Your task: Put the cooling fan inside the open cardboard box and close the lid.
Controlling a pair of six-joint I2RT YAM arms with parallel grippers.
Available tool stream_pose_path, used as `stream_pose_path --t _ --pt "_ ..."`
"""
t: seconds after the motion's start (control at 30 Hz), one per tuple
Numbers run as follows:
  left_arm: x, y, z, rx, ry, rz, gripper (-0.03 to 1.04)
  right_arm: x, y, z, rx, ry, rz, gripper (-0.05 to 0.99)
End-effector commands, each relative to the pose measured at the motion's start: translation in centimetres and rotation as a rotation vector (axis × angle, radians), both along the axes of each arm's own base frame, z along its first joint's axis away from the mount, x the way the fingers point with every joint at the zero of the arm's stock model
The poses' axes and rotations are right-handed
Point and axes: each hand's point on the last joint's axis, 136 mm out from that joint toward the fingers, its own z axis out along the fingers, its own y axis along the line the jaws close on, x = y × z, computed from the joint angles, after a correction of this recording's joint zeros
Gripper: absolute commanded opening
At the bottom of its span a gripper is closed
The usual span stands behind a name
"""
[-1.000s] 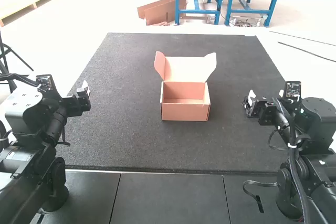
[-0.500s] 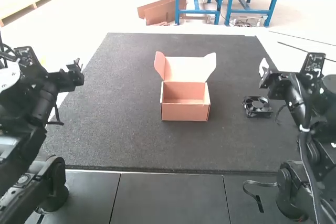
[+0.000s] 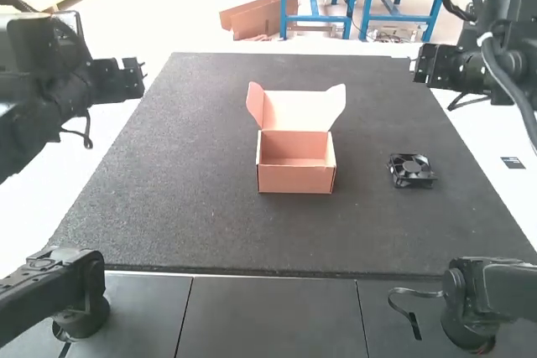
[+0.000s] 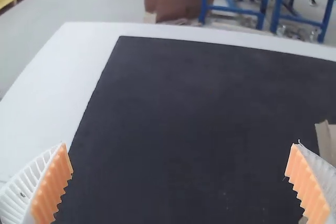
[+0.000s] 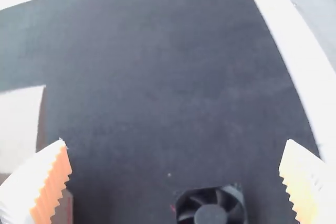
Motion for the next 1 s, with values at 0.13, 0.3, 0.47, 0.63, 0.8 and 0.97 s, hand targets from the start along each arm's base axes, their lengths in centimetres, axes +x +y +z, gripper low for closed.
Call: stream_pose_path --t 0.13,0.3,0.47,0.63,0.8,0.97 --pt "1.8 -0.6 1.0 0.037 0.162 -0.049 0.97 1.9 -1.9 -0.2 -0.065 0.131 0.023 0.89" --pt "2.5 0.1 -2.2 0.056 0.288 -0.015 0.97 1.4 -4.3 -4.1 -0.099 0.321 0.007 0.89" --pt "2.7 0.0 -3.6 0.064 0.335 -0.021 0.97 1.4 -6.5 -5.9 -0.201 0.432 0.088 0.88" --pt "2.9 -0.1 -4.1 0.11 0.335 -0.043 0.97 0.3 -7.3 -8.8 -0.152 0.554 0.088 0.9" --pt "2.9 -0.4 -4.9 0.111 0.342 -0.057 0.97 -0.2 -7.1 -11.7 -0.102 0.636 0.083 0.9" --pt "2.9 -0.3 -5.3 0.109 0.347 -0.057 0.97 -0.4 -7.5 -15.5 -0.063 0.725 0.063 0.9"
